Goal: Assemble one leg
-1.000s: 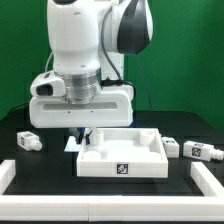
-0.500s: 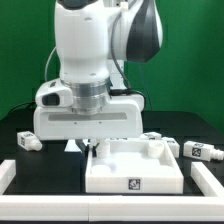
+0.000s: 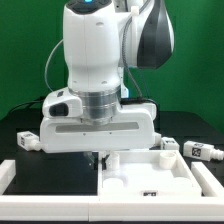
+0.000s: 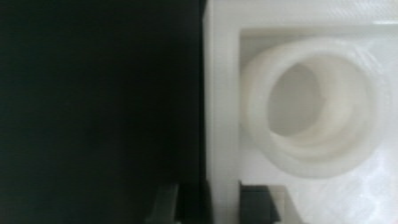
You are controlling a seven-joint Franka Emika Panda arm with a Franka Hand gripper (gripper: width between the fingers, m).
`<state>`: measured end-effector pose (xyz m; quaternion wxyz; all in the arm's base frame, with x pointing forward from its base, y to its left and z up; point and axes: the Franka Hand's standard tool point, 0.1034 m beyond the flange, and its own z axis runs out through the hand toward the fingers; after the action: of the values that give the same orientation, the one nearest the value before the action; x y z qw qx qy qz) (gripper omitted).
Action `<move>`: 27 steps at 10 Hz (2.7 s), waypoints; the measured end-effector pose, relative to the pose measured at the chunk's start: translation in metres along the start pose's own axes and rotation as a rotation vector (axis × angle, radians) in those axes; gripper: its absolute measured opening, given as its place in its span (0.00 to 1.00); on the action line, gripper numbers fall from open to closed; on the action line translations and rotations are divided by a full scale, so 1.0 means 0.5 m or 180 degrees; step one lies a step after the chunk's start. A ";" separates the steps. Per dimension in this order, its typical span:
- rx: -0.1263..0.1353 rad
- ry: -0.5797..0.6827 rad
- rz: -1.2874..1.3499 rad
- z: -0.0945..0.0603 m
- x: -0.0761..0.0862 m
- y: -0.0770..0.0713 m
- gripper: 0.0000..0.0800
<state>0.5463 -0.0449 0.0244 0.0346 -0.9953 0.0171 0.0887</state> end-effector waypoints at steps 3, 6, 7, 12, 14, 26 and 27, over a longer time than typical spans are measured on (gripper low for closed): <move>0.0001 -0.0008 0.0062 0.010 0.014 -0.016 0.07; 0.0013 -0.0175 0.0046 0.022 0.019 -0.045 0.07; -0.0015 -0.0219 0.0057 0.021 0.020 -0.048 0.07; 0.0005 -0.0294 0.0056 -0.001 -0.011 -0.062 0.55; 0.0042 -0.0327 0.0201 -0.056 -0.051 -0.130 0.71; -0.0147 -0.0331 -0.0169 -0.045 -0.137 -0.328 0.81; -0.0148 -0.0388 -0.0149 -0.038 -0.146 -0.323 0.81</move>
Offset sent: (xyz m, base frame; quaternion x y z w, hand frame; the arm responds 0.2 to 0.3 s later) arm 0.0446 0.0291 -0.0110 -0.0048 0.0042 0.0237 0.9997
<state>0.4845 0.1168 0.0668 0.0145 -0.9887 -0.0104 0.1487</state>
